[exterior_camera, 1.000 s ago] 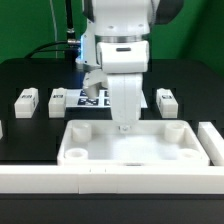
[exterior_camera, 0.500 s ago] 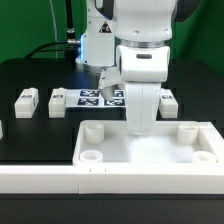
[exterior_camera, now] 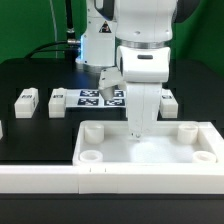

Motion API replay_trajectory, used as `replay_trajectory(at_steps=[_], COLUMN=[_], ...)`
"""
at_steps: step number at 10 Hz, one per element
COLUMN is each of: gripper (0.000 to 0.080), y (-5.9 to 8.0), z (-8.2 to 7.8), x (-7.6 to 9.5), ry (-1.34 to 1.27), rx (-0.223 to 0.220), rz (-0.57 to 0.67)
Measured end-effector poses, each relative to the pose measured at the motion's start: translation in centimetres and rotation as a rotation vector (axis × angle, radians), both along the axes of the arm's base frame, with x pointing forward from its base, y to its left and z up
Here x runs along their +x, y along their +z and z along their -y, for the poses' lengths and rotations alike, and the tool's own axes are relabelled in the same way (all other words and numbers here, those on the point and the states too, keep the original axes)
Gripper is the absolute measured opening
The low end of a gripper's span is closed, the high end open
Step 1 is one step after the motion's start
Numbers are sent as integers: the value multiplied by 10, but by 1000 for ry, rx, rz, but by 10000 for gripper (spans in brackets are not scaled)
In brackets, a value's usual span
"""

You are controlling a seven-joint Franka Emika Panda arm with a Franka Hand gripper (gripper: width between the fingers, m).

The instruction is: Assemble desk

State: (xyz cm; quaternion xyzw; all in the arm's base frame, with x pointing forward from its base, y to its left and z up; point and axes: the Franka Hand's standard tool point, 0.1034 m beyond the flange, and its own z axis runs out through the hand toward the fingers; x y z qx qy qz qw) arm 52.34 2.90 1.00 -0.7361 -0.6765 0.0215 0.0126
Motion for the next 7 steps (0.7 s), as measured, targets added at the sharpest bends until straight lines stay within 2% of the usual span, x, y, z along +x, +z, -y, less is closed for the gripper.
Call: replay_trajectory(at_steps=[1,2,3,7], gripper=[470,611,638,649], y=[0,0,0,0], z=[0,0,0,0], x=[0,0,0,0], ry=[0,0,0,0], rx=[0,0,0,0], rz=[0,0,0,-1])
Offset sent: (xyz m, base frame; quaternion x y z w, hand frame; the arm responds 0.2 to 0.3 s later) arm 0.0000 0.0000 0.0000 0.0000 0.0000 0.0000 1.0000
